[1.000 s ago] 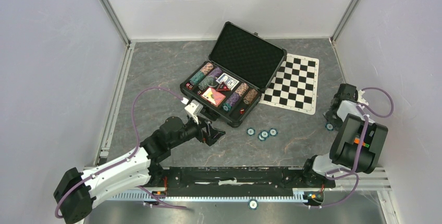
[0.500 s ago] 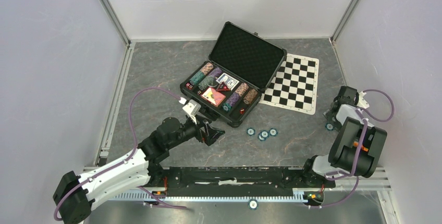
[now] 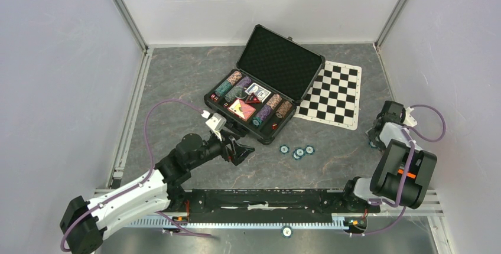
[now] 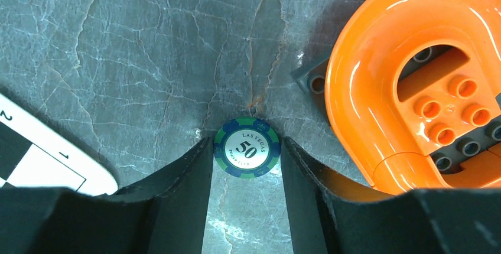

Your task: Pack up texas hold em set

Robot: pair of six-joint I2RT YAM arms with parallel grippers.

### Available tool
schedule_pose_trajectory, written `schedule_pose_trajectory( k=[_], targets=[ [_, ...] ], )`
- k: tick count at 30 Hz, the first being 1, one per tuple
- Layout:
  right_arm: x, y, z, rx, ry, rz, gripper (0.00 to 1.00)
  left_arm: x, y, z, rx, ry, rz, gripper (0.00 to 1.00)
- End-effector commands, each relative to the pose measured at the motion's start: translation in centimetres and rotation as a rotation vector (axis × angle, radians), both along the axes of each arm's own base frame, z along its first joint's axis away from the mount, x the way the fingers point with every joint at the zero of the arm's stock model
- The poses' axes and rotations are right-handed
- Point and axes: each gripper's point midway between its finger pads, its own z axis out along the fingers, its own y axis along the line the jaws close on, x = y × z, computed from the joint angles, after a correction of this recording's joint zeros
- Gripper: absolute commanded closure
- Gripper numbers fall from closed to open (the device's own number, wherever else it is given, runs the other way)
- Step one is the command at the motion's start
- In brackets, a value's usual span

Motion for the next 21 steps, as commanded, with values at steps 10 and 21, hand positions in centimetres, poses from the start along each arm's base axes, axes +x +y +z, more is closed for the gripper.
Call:
schedule_pose_trajectory(
  k=[10,21],
  targets=[
    [-3.1,1.9,-2.5,0.093,0.139,-0.013,0.52,0.3,-0.1,0.4,0.003,-0.053,-0.008,0.00],
    [-3.3,2.9,-4.0,0.156,0.176,0.004,0.57,0.3,0.0,0.6,0.002,-0.053,-0.003,0.00]
  ],
)
